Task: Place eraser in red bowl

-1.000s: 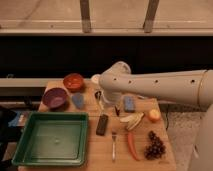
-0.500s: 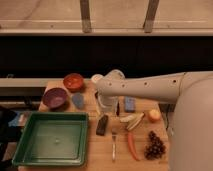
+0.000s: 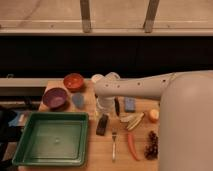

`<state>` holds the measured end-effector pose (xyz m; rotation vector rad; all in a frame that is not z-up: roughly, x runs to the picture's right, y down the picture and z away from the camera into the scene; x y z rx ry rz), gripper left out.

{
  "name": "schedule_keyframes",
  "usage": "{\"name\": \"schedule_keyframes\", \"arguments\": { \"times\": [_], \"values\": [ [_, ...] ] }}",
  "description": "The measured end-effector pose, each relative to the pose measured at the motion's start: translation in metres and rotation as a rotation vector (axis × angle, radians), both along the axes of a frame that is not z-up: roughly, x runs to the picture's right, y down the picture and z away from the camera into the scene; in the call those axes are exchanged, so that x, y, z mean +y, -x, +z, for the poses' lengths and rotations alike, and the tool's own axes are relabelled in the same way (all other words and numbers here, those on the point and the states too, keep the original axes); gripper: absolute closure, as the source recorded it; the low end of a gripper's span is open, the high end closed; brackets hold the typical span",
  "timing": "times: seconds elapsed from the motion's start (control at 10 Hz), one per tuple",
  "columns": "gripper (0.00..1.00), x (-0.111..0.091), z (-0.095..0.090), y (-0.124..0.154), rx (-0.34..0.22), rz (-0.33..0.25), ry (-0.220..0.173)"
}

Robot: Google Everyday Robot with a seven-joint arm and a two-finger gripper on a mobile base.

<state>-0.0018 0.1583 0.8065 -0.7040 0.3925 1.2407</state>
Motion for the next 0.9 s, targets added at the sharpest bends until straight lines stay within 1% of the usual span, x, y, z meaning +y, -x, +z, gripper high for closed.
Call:
{"name": "schedule_keyframes", "arguments": {
  "times": [0.2,0.4,0.7,0.9],
  "values": [
    [0.35,0.004,0.011,0.003,0.003,0.011,0.017],
    [0.35,0.011,0.023,0.013,0.0,0.002,0.032],
    [0.35,0.022,0.036,-0.004,0.036,0.012,0.065],
    [0.35,0.028,0.04,-0.005,0.045,0.005,0.08]
  ]
}}
